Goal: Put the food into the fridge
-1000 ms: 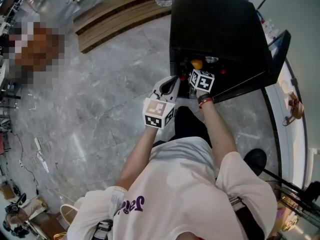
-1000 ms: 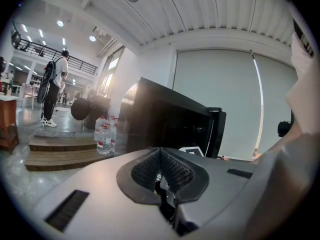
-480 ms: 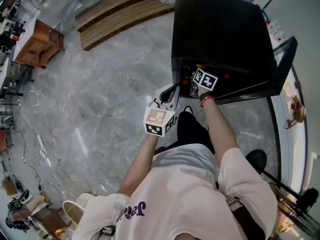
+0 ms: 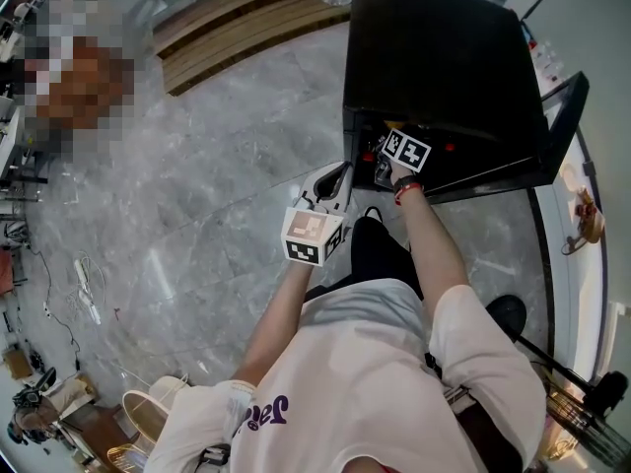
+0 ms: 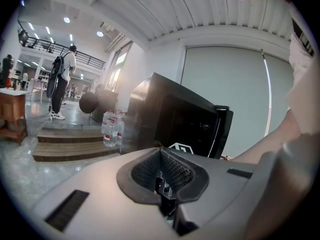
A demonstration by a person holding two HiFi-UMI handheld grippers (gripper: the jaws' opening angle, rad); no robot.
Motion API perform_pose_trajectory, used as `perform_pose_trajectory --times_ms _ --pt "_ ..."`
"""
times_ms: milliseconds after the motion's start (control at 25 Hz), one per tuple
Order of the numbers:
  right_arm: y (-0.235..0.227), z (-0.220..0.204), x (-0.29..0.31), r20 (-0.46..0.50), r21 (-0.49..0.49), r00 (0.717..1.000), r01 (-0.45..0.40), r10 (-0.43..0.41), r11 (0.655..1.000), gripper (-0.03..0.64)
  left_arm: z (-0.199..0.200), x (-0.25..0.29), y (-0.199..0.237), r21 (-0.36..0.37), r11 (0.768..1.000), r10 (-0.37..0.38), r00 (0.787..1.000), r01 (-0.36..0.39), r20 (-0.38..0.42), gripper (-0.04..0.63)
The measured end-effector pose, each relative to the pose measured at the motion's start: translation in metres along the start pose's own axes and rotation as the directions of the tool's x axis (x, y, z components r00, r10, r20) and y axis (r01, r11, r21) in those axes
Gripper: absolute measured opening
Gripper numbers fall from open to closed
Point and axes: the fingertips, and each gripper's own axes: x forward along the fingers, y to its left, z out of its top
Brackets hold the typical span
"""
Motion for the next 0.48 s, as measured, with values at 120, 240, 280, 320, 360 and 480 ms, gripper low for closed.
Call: perform_pose_trajectory --times_ms 120,240,280,320,360,480 --pt "0.000 0.000 -0.017 -0.009 0.014 1.000 0.014 -0.014 1.000 0.434 0.008 -0.007 -0.005 -0.010 1.000 -0.007 1.000 0.007 -0.010 0.017" --pt "0.003 -0.001 -0.042 -0.009 0.022 1.000 0.025 -0.024 0.999 0.434 0.021 -0.022 -0.013 0.011 1.000 -0.009 1.000 0.009 -0.011 0.017" --pt "0.005 -0.003 -0.053 -0.006 0.022 1.000 0.027 -0.027 0.999 0.434 0.024 -0.029 -0.017 0.016 1.000 -0.010 1.000 0.010 -0.008 0.017" --pt "0.007 -0.005 -0.064 -0.002 0.021 1.000 0.030 -0.029 0.999 0.434 0.026 -0.037 -0.019 0.016 1.000 -0.008 1.000 0.009 -0.007 0.017" --pt "0.010 -0.007 -0.076 0.003 0.019 1.000 0.031 -0.031 0.999 0.434 0.028 -0.046 -0.021 0.010 1.000 -0.004 1.000 0.004 -0.009 0.017" --pt "0.023 -0.013 -0.111 0.021 -0.008 0.999 0.031 -0.031 0.999 0.433 0.031 -0.073 -0.025 0.003 1.000 0.001 1.000 -0.001 -0.009 0.017"
